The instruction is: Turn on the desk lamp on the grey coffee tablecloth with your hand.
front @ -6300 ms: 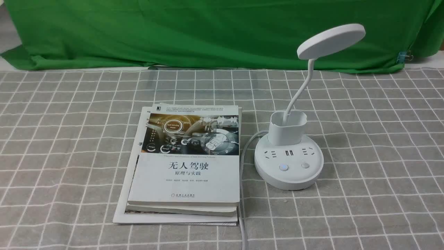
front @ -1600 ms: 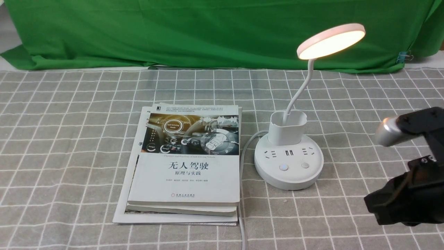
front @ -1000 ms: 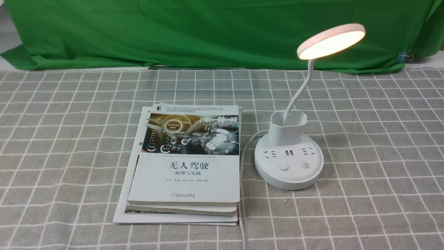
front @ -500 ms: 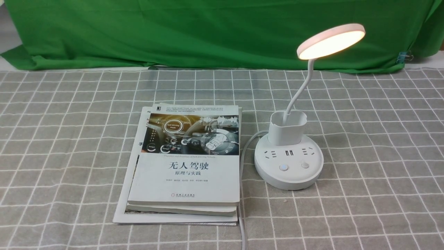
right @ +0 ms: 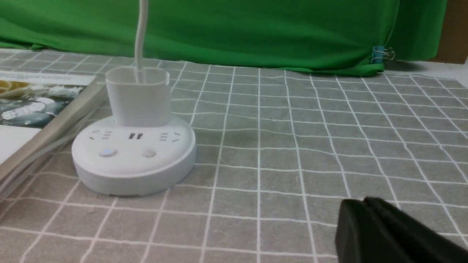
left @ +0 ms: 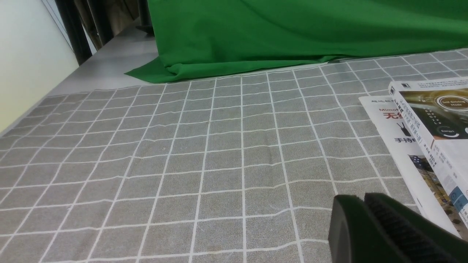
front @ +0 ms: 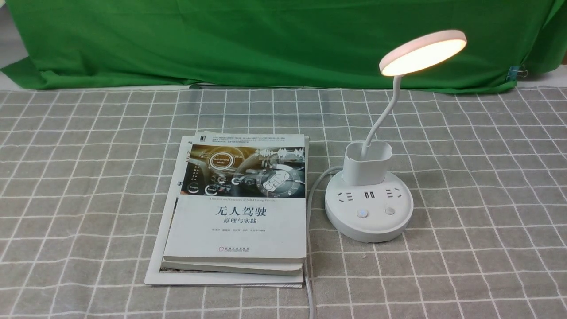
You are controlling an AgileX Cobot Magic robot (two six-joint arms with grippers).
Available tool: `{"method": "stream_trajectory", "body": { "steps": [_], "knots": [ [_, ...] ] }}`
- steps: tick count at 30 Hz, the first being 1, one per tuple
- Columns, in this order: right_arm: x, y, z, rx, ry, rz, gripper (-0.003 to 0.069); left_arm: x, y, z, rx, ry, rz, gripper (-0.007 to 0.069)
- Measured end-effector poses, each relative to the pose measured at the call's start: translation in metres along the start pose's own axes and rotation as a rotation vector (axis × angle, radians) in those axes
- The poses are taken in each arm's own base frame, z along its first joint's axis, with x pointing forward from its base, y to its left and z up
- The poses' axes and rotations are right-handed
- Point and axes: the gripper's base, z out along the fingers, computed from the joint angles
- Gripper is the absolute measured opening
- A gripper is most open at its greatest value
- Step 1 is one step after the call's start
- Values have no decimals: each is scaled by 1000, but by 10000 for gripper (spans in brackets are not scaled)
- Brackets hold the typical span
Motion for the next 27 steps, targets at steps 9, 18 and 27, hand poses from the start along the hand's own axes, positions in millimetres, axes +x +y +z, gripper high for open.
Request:
{"method": "stream_trajectory", "body": {
  "steps": [9, 18, 27],
  "knots": [
    [0, 0, 0, 0, 0, 0, 63, 0, 0, 0, 0, 0, -1, 19],
    [0, 0, 0, 0, 0, 0, 79, 0, 0, 0, 0, 0, -1, 19],
    [0, 0, 0, 0, 0, 0, 98, 0, 0, 0, 0, 0, -1, 19]
  ]
}}
